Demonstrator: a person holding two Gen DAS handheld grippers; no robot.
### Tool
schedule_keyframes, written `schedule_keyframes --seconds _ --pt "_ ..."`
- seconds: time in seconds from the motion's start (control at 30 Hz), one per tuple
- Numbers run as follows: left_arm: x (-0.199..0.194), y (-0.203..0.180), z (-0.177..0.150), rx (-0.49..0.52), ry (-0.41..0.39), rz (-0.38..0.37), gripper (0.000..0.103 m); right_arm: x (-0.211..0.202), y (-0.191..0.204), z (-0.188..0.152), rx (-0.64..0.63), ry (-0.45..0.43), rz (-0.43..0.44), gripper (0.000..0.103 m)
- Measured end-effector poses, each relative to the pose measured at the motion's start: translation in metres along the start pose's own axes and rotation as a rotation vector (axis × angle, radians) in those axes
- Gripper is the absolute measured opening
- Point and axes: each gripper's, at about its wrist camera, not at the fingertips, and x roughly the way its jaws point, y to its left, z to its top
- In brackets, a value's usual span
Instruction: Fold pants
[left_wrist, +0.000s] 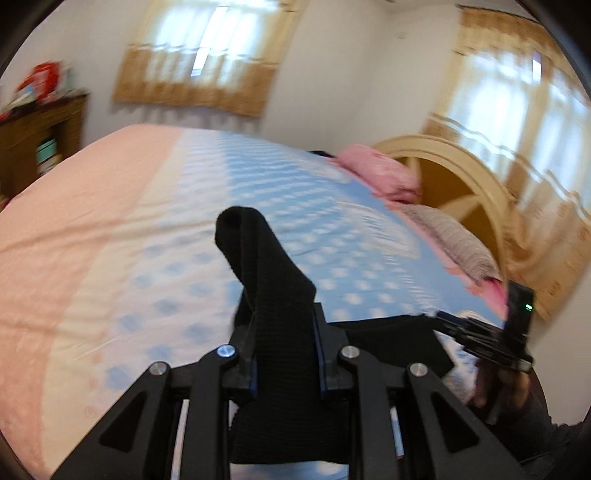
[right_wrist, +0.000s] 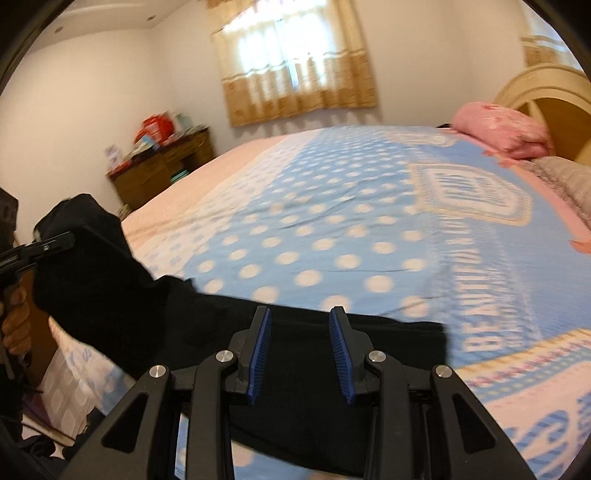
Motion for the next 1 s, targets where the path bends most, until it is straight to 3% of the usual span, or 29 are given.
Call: schedule_keyframes --seconds 0.2,0.43,0.63,0.83,1.0 --pt "0.043 -0.073 0.015 0.098 0.078 -0.125 0.022 -0.015 -0.052 -0.014 0.122 -0.008 -0.063 0.042" --pt "0.106 -0.141 0.010 0.209 0.209 -0.170 0.022 -0.018 -0.099 -0.026 0.224 -0.024 -0.116 0.042" --pt "0.150 -0.174 -0.014 0.288 0.309 -0.140 0.022 -0.008 -0.116 -0.036 0.279 -0.008 -0.120 0.043" --pt "0.181 -0.185 -0.033 0.319 0.355 -0.082 0.024 -0.001 -0.119 -0.039 0.282 0.006 -0.101 0.043" --pt "0.183 -0.204 -0.037 0.327 0.355 -0.114 0.036 -0.001 -0.130 -0.042 0.325 -0.006 -0.096 0.043"
